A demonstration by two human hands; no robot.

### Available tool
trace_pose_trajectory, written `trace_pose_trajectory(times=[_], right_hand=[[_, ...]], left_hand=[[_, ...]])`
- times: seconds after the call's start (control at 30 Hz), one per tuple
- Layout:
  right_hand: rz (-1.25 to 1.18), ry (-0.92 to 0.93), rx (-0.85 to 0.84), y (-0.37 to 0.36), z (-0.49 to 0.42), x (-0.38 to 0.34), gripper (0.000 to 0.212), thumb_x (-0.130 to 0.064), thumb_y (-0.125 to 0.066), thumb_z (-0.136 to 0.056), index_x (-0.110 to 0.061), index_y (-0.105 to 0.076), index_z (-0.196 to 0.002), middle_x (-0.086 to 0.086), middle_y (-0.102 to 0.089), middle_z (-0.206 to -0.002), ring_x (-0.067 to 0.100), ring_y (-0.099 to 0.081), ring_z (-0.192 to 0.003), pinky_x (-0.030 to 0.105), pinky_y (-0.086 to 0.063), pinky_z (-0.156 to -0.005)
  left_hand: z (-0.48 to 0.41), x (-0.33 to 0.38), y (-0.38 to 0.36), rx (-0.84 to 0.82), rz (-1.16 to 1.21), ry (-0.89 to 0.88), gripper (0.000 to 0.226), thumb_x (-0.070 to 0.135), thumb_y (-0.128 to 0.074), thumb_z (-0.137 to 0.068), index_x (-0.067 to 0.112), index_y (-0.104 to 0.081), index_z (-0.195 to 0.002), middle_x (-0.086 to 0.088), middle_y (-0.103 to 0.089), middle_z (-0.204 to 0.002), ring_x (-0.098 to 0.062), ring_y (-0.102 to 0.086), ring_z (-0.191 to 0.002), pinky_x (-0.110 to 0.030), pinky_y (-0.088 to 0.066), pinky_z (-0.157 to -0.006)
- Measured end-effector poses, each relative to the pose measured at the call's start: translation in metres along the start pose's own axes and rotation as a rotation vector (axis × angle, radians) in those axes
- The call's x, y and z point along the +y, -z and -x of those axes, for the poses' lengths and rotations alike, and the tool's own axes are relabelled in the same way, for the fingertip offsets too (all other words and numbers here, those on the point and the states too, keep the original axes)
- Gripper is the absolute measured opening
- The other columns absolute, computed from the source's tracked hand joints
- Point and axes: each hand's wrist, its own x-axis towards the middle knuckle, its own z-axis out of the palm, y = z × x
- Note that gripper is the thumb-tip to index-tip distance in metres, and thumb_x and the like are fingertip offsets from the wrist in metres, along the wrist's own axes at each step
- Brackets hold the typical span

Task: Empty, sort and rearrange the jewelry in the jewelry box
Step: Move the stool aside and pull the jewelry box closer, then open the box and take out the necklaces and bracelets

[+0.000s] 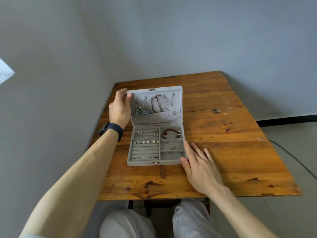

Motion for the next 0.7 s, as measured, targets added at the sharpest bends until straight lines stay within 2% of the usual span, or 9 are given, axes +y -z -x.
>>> trace_pose_trajectory(times=[0.07, 0.17, 0.23, 0.37, 0.43, 0.5, 0.7], right_hand=[[-0.004, -0.009, 0.003, 0.0, 0.0, -0.001, 0.067, -0.061, 0.0, -0.103, -0.026, -0.003, -0.159, -0.011, -0.026, -0.161, 0.007, -0.014, -0.151, 0.04, -0.006, -0.125], [-0.001, -0.006, -0.004, 0.001, 0.001, -0.002, 0.068, -0.061, 0.002, -0.102, -0.025, -0.003, -0.16, -0.009, -0.027, -0.162, 0.008, -0.015, -0.152, 0.04, -0.005, -0.125], [0.001, -0.008, -0.01, 0.002, 0.001, -0.002, 0.068, -0.061, 0.002, -0.102, -0.024, -0.003, -0.16, -0.008, -0.027, -0.161, 0.009, -0.015, -0.152, 0.04, -0.003, -0.124], [-0.005, -0.013, -0.042, 0.003, 0.0, -0.002, 0.068, -0.06, 0.004, -0.101, -0.026, 0.002, -0.16, -0.01, -0.023, -0.163, 0.007, -0.011, -0.152, 0.039, 0.0, -0.124], [-0.008, -0.019, -0.06, 0.003, -0.001, -0.001, 0.066, -0.059, 0.003, -0.102, -0.027, 0.005, -0.159, -0.011, -0.02, -0.164, 0.006, -0.008, -0.153, 0.039, 0.002, -0.124], [-0.009, -0.024, -0.071, 0.004, 0.0, -0.002, 0.064, -0.057, 0.0, -0.103, -0.027, 0.007, -0.159, -0.011, -0.019, -0.164, 0.006, -0.006, -0.153, 0.04, 0.002, -0.124], [-0.012, -0.024, -0.091, 0.01, 0.001, -0.005, 0.064, -0.056, 0.001, -0.103, -0.027, 0.006, -0.159, -0.01, -0.022, -0.164, 0.007, -0.009, -0.153, 0.043, -0.003, -0.126]], left_hand=[[-0.006, -0.003, -0.004, -0.011, 0.018, 0.021, 0.038, 0.036, -0.049, -0.104, 0.024, -0.052, -0.139, -0.006, -0.061, -0.134, -0.019, -0.056, -0.122, -0.018, -0.04, -0.091], [-0.011, -0.005, -0.009, -0.035, 0.033, 0.045, 0.039, 0.034, -0.048, -0.104, 0.027, -0.05, -0.142, -0.004, -0.059, -0.135, -0.012, -0.055, -0.114, -0.001, -0.04, -0.069], [-0.014, -0.005, -0.011, -0.036, 0.035, 0.056, 0.039, 0.034, -0.047, -0.104, 0.027, -0.049, -0.143, -0.004, -0.059, -0.134, -0.01, -0.053, -0.11, 0.002, -0.039, -0.059], [-0.017, -0.006, -0.012, -0.04, 0.054, 0.08, 0.04, 0.035, -0.047, -0.104, 0.027, -0.048, -0.143, -0.004, -0.058, -0.133, -0.011, -0.054, -0.106, 0.004, -0.039, -0.054], [-0.016, -0.007, -0.012, -0.053, 0.071, 0.095, 0.043, 0.038, -0.047, -0.104, 0.029, -0.046, -0.146, -0.003, -0.059, -0.134, -0.013, -0.057, -0.108, -0.002, -0.045, -0.059], [-0.014, -0.006, -0.011, -0.077, 0.072, 0.12, 0.047, 0.044, -0.046, -0.103, 0.03, -0.041, -0.148, -0.004, -0.057, -0.138, -0.017, -0.057, -0.117, -0.014, -0.048, -0.075], [0.012, -0.014, 0.001, -0.252, -0.088, 0.22, 0.05, 0.032, -0.042, -0.105, 0.018, -0.036, -0.153, -0.011, -0.047, -0.151, -0.03, -0.044, -0.137, -0.034, -0.037, -0.107]])
